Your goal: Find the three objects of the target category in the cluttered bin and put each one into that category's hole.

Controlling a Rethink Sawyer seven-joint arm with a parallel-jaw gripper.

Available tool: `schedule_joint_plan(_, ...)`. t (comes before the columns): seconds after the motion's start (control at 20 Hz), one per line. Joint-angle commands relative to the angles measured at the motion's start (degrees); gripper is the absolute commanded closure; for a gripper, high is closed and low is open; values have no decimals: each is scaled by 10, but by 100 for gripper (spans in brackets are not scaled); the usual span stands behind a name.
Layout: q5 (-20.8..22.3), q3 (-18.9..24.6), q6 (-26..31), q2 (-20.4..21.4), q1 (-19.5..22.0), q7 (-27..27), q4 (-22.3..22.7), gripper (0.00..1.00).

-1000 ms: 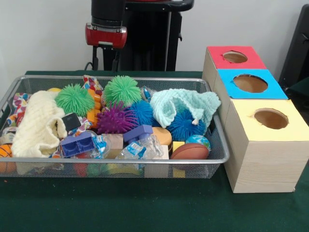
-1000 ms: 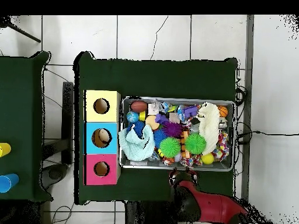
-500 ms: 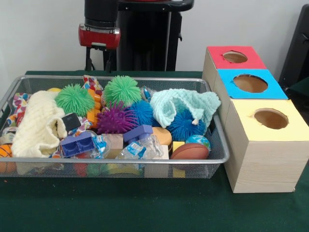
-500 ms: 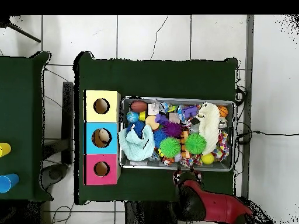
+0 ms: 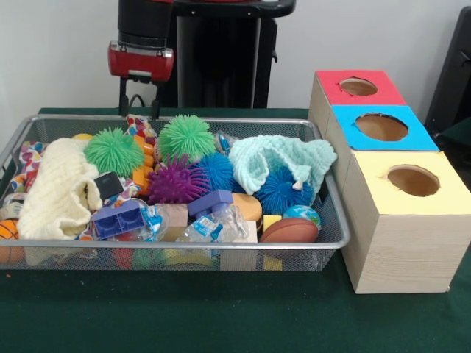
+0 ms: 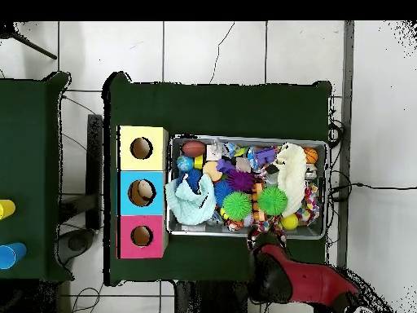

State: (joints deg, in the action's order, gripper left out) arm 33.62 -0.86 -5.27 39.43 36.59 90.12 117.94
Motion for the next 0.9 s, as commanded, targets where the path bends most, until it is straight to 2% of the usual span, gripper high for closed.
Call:
schedule_joint_plan(0.05,33,61,5,-47,12,31,-90,0)
schedule_joint_plan(0.45,47,69,3,-67,19,34,-101,0)
schedule_joint_plan(0.9,43,44,-2,-133,9,42,-117,0)
